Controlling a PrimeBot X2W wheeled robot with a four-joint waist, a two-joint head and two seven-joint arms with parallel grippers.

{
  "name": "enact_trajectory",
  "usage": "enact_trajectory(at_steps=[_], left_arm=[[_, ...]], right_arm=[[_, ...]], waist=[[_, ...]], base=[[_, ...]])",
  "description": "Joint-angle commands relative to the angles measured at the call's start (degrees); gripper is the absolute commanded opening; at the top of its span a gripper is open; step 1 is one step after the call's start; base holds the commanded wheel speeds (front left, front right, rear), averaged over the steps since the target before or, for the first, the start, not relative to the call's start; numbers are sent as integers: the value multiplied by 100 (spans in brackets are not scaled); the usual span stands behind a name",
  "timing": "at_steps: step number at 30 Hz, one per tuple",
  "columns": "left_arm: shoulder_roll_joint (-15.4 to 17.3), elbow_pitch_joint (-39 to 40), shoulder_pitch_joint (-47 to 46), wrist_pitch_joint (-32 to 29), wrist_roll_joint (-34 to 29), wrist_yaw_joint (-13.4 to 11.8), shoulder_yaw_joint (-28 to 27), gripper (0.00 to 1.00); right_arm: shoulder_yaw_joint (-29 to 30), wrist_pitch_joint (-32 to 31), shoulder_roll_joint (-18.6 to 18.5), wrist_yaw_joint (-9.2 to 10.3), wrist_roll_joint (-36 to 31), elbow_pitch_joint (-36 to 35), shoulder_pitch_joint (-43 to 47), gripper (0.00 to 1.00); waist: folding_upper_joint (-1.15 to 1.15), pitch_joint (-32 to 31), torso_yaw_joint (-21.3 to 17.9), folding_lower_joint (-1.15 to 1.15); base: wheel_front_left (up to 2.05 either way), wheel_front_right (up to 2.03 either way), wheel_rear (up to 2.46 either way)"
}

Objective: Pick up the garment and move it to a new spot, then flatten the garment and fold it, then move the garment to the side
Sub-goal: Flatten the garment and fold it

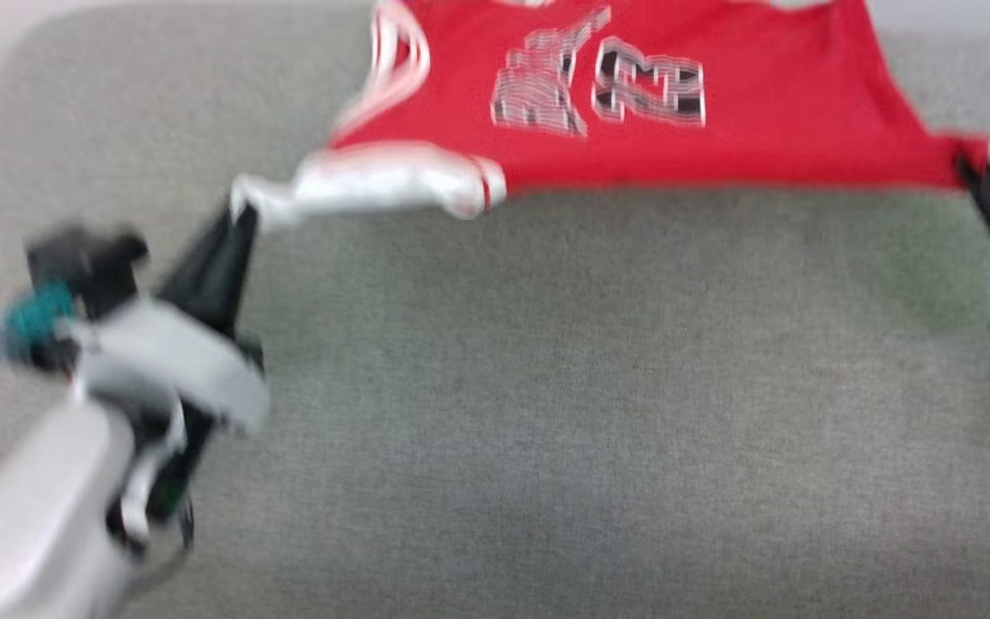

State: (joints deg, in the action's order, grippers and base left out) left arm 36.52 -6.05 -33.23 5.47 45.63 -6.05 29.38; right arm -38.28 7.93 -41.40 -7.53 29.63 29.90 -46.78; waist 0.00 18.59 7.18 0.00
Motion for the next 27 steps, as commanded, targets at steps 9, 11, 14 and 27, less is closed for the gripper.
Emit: enact_trajectory(at_steps=[9,11,14,27], left_arm=[[332,1349,2299,-84,477,-750,88,0],[326,1514,2703,-129,595,-857,176,0],[304,1663,3229,-180,764,-966,280,0],[582,2254,4315,-530,1487,-1173,242,0]], right_arm=[[544,-417,-384,8,460,-1103,2061,0],[718,-504,-453,8,524,-1381,2518,0],[882,-675,-496,8,724,-1836,3242,0],[2127,-1092,-306,8,972,-3063,5333,0]], waist=[[0,-717,167,0],[0,-736,175,0],[0,-756,184,0],[0,-584,160,0]], base=[[0,0,0],[0,0,0],[0,0,0],[0,0,0]])
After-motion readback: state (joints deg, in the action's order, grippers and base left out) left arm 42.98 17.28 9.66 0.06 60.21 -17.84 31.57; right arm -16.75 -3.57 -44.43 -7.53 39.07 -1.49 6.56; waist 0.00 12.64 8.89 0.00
